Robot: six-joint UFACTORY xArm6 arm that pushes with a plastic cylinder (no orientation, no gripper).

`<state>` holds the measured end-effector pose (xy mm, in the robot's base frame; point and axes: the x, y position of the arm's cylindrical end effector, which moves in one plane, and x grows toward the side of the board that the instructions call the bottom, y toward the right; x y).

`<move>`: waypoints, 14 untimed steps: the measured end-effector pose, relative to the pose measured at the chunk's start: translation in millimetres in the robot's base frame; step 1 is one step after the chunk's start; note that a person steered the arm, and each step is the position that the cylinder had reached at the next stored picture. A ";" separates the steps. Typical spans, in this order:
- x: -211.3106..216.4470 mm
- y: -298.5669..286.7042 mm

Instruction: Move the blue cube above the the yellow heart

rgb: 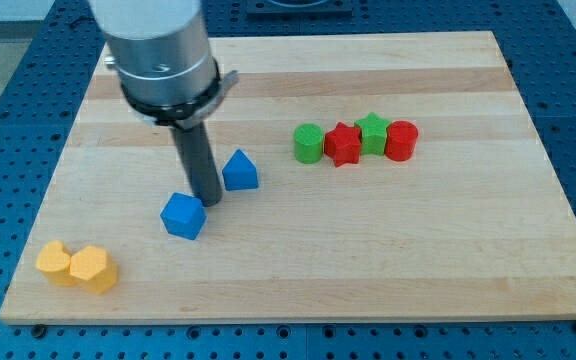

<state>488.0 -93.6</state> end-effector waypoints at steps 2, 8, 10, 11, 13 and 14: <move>20.8 70.5; 35.5 -18.8; 35.5 -70.1; 28.1 -48.9; 1.7 -73.1; 26.7 -132.7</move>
<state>514.7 -226.2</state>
